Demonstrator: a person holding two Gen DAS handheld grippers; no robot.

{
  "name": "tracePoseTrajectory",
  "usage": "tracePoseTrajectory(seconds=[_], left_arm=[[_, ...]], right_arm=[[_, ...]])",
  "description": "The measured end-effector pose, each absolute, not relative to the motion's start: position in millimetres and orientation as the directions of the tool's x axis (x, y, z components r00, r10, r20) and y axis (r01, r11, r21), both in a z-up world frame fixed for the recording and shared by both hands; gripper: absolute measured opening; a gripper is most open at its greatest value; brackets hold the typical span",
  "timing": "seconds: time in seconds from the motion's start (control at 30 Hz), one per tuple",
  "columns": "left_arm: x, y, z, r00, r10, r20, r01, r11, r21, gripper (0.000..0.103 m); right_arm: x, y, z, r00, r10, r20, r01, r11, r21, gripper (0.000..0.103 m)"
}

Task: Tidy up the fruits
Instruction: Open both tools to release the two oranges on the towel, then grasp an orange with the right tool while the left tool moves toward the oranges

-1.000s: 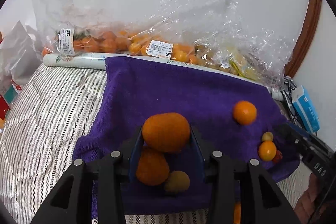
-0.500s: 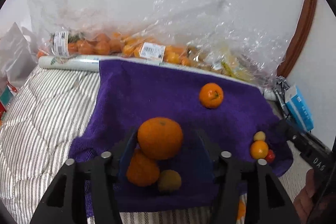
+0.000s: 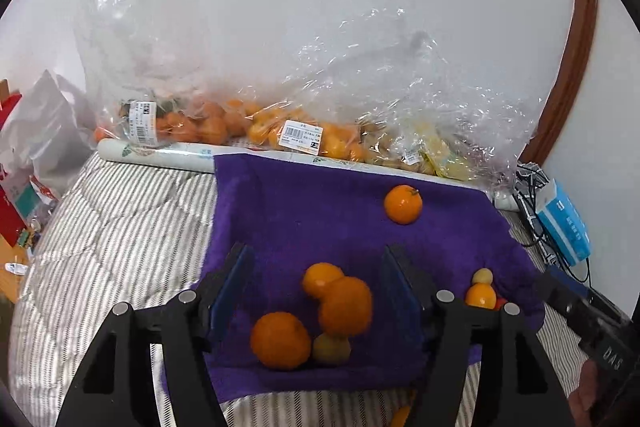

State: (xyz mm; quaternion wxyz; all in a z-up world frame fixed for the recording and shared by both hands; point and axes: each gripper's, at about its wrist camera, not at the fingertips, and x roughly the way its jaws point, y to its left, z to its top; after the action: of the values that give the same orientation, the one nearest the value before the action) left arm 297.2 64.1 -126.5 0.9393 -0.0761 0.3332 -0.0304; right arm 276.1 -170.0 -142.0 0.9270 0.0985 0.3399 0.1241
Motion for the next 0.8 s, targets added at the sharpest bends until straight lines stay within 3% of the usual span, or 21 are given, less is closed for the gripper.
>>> tracePoseTrajectory(seconds=[0.27, 0.43, 0.8], left_arm=[[265.5, 84.7, -125.4, 0.755, -0.065, -0.653, -0.015, 0.993, -0.117, 0.065], [240.1, 101.6, -131.1, 0.745, -0.055, -0.664, -0.029, 0.993, -0.116, 0.065], [202.4, 122.5, -149.2, 0.724, -0.085, -0.684, -0.019, 0.990, -0.143, 0.065]], right_arm=[[239.6, -137.5, -151.5, 0.683, 0.313, -0.660, -0.210, 0.950, 0.233, 0.052], [226.1, -111.8, -167.9, 0.646, 0.311, -0.697, -0.249, 0.949, 0.192, 0.041], [231.8, -88.9, -193.6, 0.591, 0.257, -0.765, -0.240, 0.961, 0.137, 0.037]])
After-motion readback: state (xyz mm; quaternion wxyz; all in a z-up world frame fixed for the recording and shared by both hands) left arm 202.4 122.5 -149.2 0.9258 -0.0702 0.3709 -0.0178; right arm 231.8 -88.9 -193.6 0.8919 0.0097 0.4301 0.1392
